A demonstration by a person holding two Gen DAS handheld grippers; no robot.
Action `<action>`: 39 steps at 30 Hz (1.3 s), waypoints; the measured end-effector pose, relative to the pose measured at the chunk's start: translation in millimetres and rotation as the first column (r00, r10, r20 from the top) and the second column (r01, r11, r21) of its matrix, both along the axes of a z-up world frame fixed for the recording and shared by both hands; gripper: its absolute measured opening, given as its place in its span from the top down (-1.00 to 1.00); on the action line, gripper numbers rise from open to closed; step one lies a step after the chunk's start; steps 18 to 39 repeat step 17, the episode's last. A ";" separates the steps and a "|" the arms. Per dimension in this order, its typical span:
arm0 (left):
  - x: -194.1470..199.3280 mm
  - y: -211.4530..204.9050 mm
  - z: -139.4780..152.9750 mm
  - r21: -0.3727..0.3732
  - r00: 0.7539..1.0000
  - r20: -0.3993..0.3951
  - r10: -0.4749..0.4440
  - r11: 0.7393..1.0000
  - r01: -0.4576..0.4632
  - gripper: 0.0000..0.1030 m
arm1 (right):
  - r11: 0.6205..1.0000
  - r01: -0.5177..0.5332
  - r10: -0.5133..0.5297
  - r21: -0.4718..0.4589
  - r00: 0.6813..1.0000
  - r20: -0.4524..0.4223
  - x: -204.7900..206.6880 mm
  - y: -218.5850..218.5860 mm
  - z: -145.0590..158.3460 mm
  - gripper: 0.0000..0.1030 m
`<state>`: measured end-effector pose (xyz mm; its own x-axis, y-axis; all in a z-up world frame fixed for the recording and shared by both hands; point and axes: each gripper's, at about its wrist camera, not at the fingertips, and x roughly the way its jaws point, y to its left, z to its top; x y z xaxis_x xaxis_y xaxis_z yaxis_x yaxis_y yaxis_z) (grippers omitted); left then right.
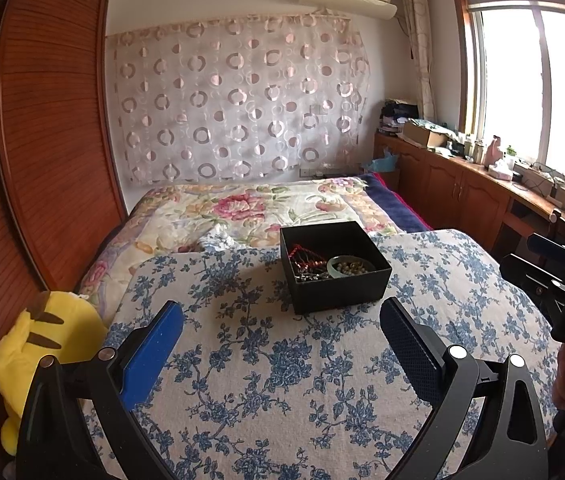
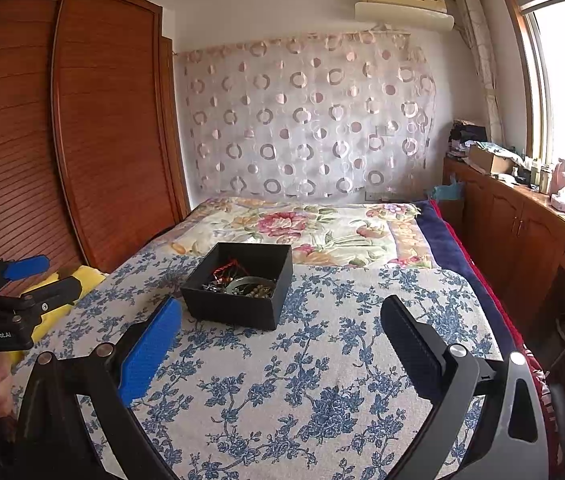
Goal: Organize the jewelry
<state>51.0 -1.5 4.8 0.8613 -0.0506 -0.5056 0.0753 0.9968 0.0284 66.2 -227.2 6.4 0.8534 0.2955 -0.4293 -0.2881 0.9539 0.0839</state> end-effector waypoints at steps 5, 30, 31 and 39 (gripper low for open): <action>-0.1 -0.1 -0.5 0.000 1.000 0.000 0.000 1.000 0.000 -0.85 | 1.000 0.000 0.000 0.000 1.000 0.000 0.0 0.0 -0.6 -0.95; -0.8 -0.2 4.2 0.004 1.000 0.002 0.001 1.000 -0.001 -0.85 | 1.000 0.001 -0.001 0.001 1.000 0.003 -1.2 0.7 1.5 -0.95; -0.8 -0.2 4.2 0.004 1.000 0.002 0.001 1.000 -0.001 -0.85 | 1.000 0.001 -0.001 0.001 1.000 0.003 -1.2 0.7 1.5 -0.95; -0.8 -0.2 4.2 0.004 1.000 0.002 0.001 1.000 -0.001 -0.85 | 1.000 0.001 -0.001 0.001 1.000 0.003 -1.2 0.7 1.5 -0.95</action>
